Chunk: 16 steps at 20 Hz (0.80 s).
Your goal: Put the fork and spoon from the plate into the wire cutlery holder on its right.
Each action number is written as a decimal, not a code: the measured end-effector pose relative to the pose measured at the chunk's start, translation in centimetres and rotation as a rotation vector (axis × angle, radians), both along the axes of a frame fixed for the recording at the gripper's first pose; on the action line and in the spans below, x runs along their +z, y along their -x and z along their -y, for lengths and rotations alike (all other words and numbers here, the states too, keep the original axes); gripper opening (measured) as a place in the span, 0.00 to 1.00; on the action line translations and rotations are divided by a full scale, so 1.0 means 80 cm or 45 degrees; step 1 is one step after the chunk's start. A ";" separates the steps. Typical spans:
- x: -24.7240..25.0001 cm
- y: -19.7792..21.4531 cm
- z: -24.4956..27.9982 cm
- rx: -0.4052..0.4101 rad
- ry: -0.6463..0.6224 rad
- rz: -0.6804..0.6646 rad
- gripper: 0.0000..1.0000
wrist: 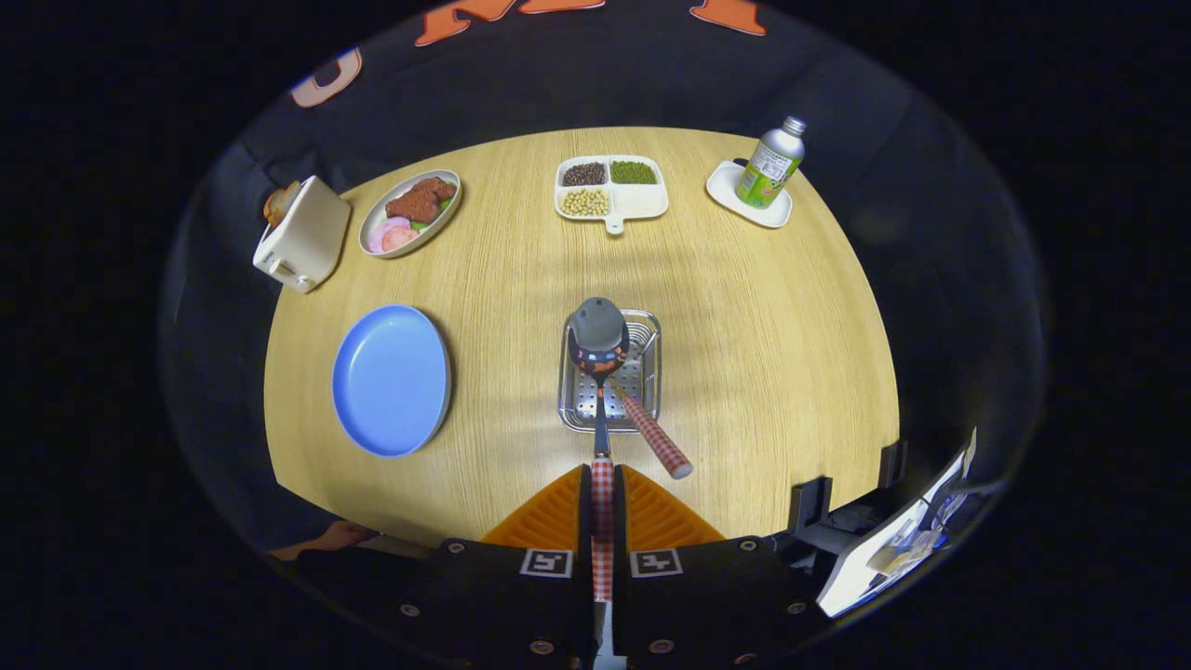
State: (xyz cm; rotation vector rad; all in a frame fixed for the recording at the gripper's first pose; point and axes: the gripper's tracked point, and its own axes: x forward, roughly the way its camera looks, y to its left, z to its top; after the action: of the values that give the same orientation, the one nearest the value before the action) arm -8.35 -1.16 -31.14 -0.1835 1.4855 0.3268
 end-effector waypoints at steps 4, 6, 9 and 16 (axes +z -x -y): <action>-0.008 0.002 0.002 0.048 0.008 -0.138 0.08; -0.013 0.001 0.000 0.056 0.006 -0.202 0.09; -0.022 0.003 -0.001 0.052 0.014 -0.317 0.09; -0.038 -0.002 -0.002 0.014 0.025 -0.478 0.10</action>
State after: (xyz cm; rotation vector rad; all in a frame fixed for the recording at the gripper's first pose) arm -8.18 -0.99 -34.21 -0.1511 1.8593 0.3692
